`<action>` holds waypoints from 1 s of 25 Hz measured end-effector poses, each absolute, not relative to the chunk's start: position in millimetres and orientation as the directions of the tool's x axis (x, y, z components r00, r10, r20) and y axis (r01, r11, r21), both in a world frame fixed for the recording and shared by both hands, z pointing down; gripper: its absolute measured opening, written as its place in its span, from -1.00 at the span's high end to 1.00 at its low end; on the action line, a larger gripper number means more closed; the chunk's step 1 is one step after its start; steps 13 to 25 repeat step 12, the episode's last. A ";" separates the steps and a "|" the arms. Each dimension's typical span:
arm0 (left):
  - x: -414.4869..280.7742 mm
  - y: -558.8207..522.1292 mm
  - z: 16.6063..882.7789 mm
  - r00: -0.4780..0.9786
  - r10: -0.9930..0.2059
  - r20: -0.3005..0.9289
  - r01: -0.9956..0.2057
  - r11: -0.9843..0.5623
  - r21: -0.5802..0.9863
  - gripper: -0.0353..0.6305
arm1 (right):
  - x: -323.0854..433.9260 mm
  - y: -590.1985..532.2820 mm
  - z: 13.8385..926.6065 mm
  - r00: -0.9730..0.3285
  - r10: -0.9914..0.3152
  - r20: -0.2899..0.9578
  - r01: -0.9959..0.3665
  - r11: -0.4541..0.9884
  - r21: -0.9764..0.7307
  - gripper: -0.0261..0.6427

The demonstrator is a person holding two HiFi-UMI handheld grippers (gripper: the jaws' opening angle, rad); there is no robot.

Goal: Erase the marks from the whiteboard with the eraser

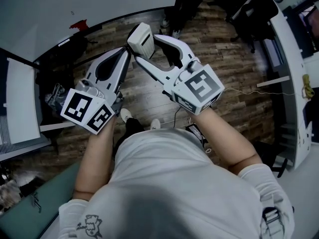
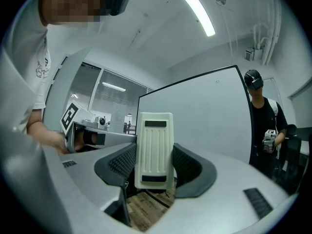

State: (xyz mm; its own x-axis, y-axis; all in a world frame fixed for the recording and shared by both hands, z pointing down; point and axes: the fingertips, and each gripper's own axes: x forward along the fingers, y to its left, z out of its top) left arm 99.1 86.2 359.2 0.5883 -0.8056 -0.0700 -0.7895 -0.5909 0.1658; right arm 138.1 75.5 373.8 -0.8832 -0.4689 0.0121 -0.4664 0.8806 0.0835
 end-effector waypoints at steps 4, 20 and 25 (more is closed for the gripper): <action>97.5 83.9 367.9 0.586 -0.808 -0.061 -0.791 -0.586 0.176 0.88 | 137.0 75.8 374.4 -0.883 -0.468 0.015 -0.466 0.881 0.087 0.20; 100.5 80.6 369.1 0.598 -0.798 -0.070 -0.775 -0.599 0.201 0.88 | 143.2 68.1 377.0 -0.867 -0.498 0.018 -0.496 0.866 0.054 0.20; 100.5 80.6 369.1 0.598 -0.798 -0.070 -0.775 -0.599 0.201 0.88 | 143.2 68.1 377.0 -0.867 -0.498 0.018 -0.496 0.866 0.054 0.20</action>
